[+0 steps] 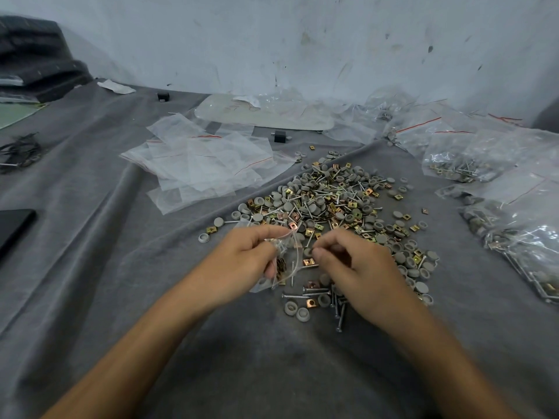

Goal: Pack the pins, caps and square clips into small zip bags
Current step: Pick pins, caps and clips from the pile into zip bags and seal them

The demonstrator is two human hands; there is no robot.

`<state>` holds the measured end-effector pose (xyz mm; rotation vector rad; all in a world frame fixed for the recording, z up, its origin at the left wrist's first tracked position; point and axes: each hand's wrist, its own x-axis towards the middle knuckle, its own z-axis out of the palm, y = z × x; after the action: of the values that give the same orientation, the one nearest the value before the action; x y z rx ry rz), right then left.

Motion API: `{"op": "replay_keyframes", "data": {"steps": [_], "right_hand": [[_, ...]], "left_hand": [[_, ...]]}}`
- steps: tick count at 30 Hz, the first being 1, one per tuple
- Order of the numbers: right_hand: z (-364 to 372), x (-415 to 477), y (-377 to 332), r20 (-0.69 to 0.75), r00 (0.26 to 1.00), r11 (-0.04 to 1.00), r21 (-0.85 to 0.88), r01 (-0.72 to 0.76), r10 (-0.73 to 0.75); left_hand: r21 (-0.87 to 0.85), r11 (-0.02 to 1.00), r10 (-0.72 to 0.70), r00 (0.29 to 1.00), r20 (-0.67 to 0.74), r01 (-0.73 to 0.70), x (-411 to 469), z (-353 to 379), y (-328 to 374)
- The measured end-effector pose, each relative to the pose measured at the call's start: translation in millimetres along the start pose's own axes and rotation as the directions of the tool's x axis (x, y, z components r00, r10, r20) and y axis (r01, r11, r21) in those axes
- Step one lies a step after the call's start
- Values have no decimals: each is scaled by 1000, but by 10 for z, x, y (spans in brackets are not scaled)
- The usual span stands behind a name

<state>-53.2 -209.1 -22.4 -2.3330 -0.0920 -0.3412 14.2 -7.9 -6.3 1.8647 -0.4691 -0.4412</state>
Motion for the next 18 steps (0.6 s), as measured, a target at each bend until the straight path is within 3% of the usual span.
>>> {"op": "replay_keyframes", "data": {"steps": [2, 5, 14, 18], "right_hand": [[8, 0, -47, -44, 999, 967, 255, -14, 26], [66, -12, -89, -53, 999, 938, 345, 22, -5], [47, -17, -94, -15, 1000, 949, 314, -1, 6], [-49, -36, -61, 150, 989, 999, 49, -3, -4]], "left_hand": [[-2, 1000, 6, 1000, 9, -6, -2, 8, 5], [-2, 1000, 11, 1000, 10, -11, 4, 16, -3], [-46, 999, 16, 1000, -14, -16, 24, -12, -39], [-53, 998, 35, 998, -47, -37, 41, -50, -74]]}}
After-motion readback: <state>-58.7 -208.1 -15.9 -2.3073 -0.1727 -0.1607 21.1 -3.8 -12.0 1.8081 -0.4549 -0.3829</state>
